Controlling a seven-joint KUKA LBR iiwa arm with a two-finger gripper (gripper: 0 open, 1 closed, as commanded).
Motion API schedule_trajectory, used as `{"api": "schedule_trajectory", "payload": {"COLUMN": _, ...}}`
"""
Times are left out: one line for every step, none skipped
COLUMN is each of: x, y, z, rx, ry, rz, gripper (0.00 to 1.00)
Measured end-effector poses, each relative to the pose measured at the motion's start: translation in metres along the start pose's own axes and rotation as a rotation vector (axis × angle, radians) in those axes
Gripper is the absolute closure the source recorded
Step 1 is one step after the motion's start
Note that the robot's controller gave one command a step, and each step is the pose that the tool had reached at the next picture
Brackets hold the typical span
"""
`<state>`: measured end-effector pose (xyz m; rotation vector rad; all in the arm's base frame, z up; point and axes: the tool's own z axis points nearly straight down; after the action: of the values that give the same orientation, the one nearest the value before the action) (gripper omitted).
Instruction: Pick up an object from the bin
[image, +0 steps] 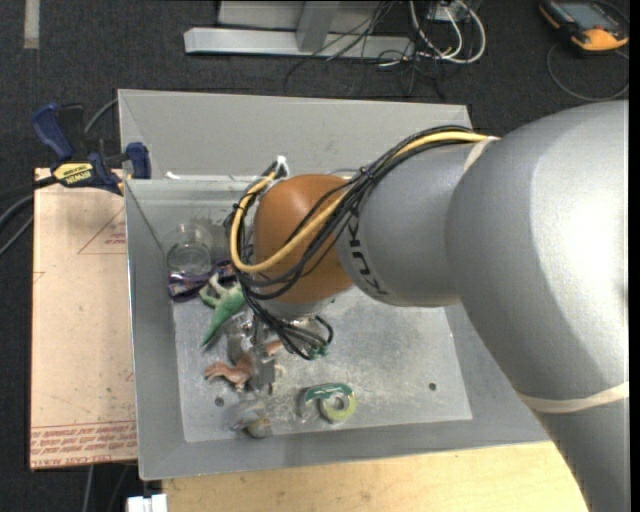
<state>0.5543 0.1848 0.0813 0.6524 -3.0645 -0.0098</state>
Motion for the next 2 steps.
{"api": "schedule_trajectory", "payload": {"x": 0.0, "y": 0.0001, "z": 0.0, "rx": 0.0, "ry": 0.0, "rz": 0.0, "gripper": 1.0}}
{"api": "schedule_trajectory", "payload": {"x": 0.0, "y": 0.0001, "z": 0.0, "rx": 0.0, "ry": 0.0, "rz": 0.0, "gripper": 1.0}}
